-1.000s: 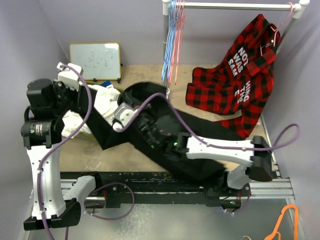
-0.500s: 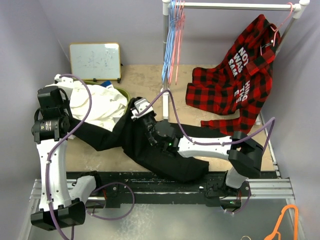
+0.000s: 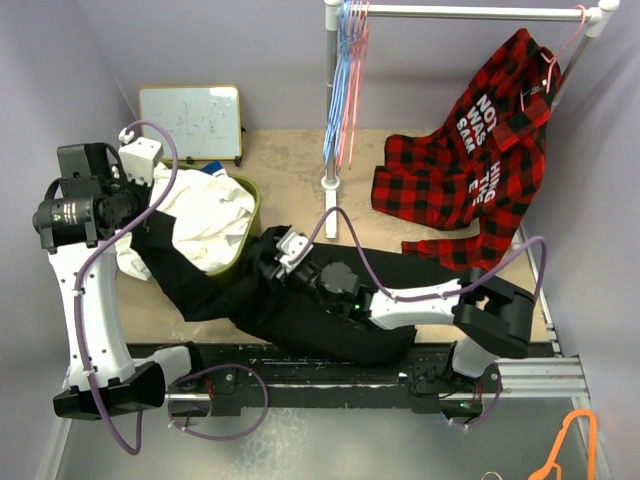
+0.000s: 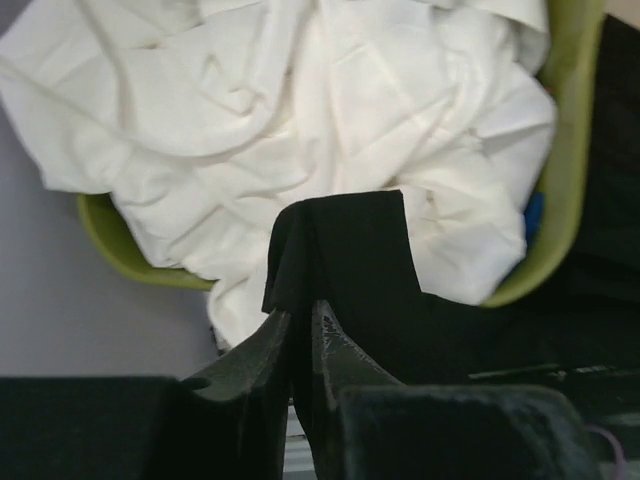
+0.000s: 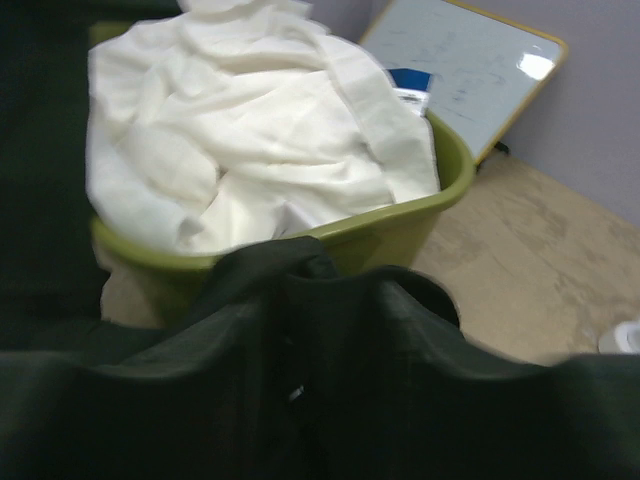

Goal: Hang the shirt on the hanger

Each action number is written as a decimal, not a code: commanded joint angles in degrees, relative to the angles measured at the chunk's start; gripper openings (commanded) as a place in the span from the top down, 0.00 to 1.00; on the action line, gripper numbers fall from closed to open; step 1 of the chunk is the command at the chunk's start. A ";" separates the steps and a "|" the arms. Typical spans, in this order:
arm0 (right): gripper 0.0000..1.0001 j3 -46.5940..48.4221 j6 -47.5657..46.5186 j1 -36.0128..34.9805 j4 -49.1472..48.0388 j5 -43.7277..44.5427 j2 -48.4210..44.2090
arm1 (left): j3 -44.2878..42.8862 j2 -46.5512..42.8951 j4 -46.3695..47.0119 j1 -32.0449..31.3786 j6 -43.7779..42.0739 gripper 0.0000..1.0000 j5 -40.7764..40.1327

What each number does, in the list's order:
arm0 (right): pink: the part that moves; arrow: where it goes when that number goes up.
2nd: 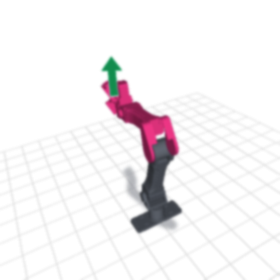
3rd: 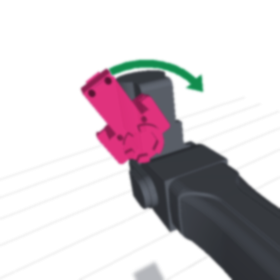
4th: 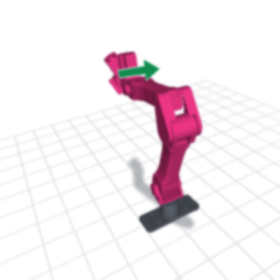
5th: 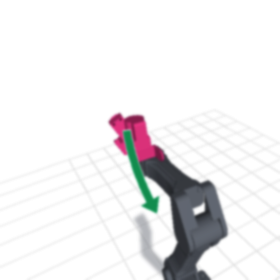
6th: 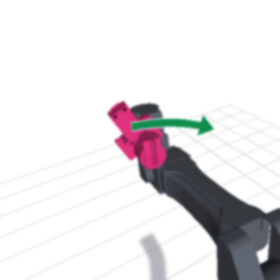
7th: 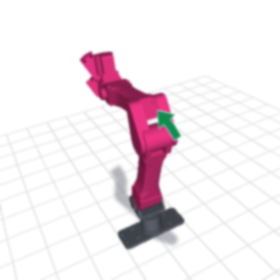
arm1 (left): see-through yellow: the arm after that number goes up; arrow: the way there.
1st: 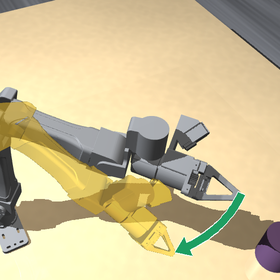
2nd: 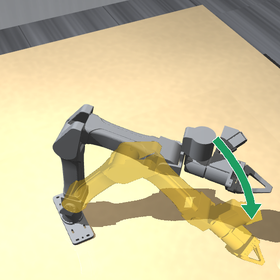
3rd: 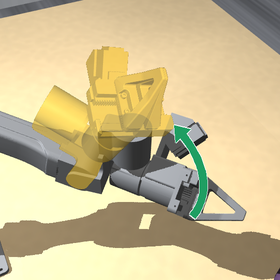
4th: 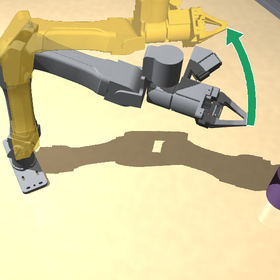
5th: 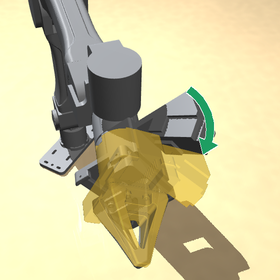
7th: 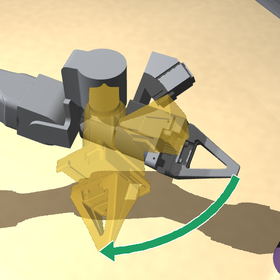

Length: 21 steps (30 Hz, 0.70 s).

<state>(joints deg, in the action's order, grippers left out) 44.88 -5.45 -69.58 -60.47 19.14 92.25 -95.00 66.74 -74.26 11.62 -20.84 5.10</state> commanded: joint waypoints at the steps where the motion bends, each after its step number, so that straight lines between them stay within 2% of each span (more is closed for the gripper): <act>1: 0.00 -5.17 6.90 0.24 -4.40 -17.98 -8.37 | -7.06 2.04 -13.22 0.18 -3.23 0.76 16.71; 2: 0.00 -6.52 8.58 0.91 -4.61 -19.85 -9.59 | -7.29 2.15 -14.33 0.23 -3.82 0.68 18.24; 5: 0.00 -9.86 13.80 4.76 -5.10 -22.63 -14.15 | -4.79 0.85 -14.51 -0.07 -5.77 0.31 19.64; 6: 0.00 -10.82 15.45 7.04 -5.36 -22.77 -14.87 | -3.75 0.77 -14.51 -0.47 -6.19 0.25 19.62; 9: 0.00 -12.53 23.43 16.69 -5.88 -24.68 -15.83 | -2.46 0.96 -14.51 -2.01 -6.50 0.17 20.17; 12: 0.00 -13.31 29.17 24.79 -9.87 -27.47 -12.58 | -4.96 1.48 -14.51 -4.49 -6.14 0.06 21.21; 14: 0.00 -12.13 28.55 26.17 -10.23 -27.65 -9.97 | -6.59 2.10 -14.51 -7.25 -5.27 0.00 20.12; 17: 0.00 -9.20 29.75 27.43 -8.05 -25.95 -6.11 | -7.25 2.54 -14.51 -12.16 -3.91 0.01 18.44; 21: 0.00 -5.11 29.89 28.01 -2.62 -26.63 -0.56 | -4.49 1.92 -14.51 -16.50 -4.29 0.01 20.28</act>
<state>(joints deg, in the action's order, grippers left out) 35.00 22.26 -41.93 -64.31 -5.63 88.95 -100.14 69.34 -88.95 -1.52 -25.52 23.03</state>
